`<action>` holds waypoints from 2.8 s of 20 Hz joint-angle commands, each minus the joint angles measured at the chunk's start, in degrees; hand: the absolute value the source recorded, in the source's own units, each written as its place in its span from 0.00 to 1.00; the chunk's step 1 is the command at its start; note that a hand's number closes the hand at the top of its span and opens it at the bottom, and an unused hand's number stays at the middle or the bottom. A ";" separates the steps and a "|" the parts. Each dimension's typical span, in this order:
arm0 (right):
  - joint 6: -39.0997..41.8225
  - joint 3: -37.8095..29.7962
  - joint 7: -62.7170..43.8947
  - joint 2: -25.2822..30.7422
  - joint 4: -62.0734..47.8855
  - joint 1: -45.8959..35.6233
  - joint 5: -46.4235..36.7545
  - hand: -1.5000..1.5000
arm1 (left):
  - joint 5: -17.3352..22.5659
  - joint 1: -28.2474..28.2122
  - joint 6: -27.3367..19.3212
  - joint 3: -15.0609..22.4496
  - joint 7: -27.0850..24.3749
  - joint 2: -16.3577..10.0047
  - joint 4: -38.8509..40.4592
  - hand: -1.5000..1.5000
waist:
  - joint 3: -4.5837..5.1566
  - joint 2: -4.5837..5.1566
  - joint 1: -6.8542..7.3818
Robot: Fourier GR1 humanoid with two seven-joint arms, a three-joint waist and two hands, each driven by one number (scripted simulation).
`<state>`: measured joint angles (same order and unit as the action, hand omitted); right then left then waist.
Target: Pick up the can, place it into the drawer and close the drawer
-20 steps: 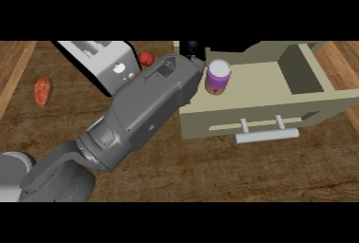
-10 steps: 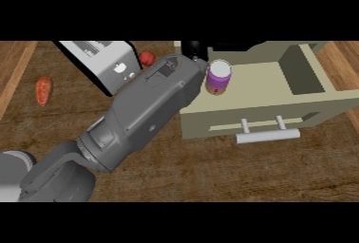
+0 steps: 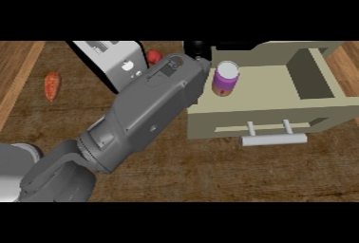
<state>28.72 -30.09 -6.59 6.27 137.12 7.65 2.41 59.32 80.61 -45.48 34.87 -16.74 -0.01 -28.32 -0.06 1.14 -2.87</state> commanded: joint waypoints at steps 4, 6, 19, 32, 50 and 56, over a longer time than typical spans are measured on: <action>-3.04 13.22 -0.49 -1.77 0.13 -6.52 -20.66 0.00 | 1.38 0.37 0.02 -0.33 -0.11 0.01 -0.85 0.00 | 0.07 -0.36 1.82; -3.21 13.73 2.87 1.00 -5.79 -8.87 -25.74 0.00 | 0.74 0.00 1.51 -1.29 0.20 0.01 0.30 0.00 | 0.06 -0.46 2.78; -16.68 26.99 8.41 1.17 -32.19 -26.74 -51.55 0.00 | -2.92 -2.42 0.31 -1.33 5.02 -3.02 -4.75 0.00 | 0.08 -0.97 4.24; -32.74 32.47 10.01 -0.64 -65.58 -40.59 -69.23 0.00 | -6.44 -7.98 -1.37 -1.01 10.32 -11.14 -14.06 0.00 | 0.06 -0.98 5.43; -59.42 24.29 14.53 1.47 -104.72 -56.10 -75.80 0.00 | -10.41 -11.67 -3.26 -1.88 20.76 -19.92 -27.88 0.00 | -0.04 -0.43 6.14; -63.95 21.74 14.00 2.61 -112.98 -61.77 -76.37 0.00 | -11.51 -14.27 -2.34 -2.55 21.51 -23.59 -31.70 0.00 | -0.03 -0.06 7.56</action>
<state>-31.00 -6.84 9.01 9.76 30.47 -52.24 -73.50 48.38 67.66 -48.20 32.92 4.07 -21.24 -57.17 0.67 0.15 3.80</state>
